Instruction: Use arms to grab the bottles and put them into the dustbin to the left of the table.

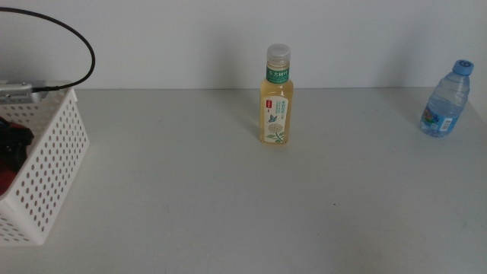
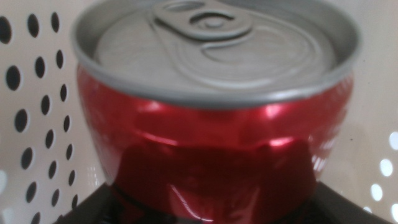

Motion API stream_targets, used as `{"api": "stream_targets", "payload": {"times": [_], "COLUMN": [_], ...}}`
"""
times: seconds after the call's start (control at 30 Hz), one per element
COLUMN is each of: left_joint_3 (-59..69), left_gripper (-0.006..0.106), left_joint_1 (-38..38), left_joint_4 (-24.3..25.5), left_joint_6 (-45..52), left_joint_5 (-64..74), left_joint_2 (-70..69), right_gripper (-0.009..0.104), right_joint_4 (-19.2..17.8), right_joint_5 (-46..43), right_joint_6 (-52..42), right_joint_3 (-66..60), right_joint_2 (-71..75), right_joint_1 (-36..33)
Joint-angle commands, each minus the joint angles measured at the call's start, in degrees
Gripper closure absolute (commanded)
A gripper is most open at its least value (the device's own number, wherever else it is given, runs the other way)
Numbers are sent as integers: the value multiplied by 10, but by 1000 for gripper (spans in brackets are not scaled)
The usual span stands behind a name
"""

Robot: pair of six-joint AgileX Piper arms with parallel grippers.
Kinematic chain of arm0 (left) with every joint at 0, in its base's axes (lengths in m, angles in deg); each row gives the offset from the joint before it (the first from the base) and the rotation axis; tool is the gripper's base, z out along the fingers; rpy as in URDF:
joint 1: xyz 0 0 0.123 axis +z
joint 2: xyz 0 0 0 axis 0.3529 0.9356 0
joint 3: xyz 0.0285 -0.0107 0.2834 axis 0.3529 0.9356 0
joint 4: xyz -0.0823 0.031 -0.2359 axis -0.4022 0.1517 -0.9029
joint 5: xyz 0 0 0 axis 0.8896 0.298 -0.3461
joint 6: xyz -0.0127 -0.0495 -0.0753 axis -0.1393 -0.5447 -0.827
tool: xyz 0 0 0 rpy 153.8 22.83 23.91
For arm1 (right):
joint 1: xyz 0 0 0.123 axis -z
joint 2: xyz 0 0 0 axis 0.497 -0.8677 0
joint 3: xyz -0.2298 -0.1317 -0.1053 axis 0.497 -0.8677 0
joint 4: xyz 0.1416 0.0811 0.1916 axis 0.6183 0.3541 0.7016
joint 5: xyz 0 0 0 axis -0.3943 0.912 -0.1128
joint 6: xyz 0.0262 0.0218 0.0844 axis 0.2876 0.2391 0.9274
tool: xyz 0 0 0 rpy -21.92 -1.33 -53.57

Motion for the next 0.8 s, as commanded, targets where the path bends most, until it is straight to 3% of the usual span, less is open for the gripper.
{"api": "stream_targets", "payload": {"times": [0.0,0.2,0.33,0.53,0.77], "left_joint_3": [-17,-19,-40,-66,-64], "left_gripper": [67,24,8,7,7], "left_joint_1": [0,0,0,-9,-94], "left_joint_4": [-14,-28,-25,-39,-46], "left_joint_6": [-2,18,2,-55,-62], "left_joint_5": [0,19,57,85,43], "left_joint_2": [-36,-36,-36,-73,-174], "right_gripper": [23,23,23,23,23], "right_joint_4": [-5,-5,-5,-5,-5], "right_joint_5": [-39,-39,-39,-39,-39], "right_joint_6": [-7,-7,-7,-7,-7], "right_joint_3": [5,5,5,5,5], "right_joint_2": [12,12,12,12,12], "right_joint_1": [3,3,3,3,3]}}
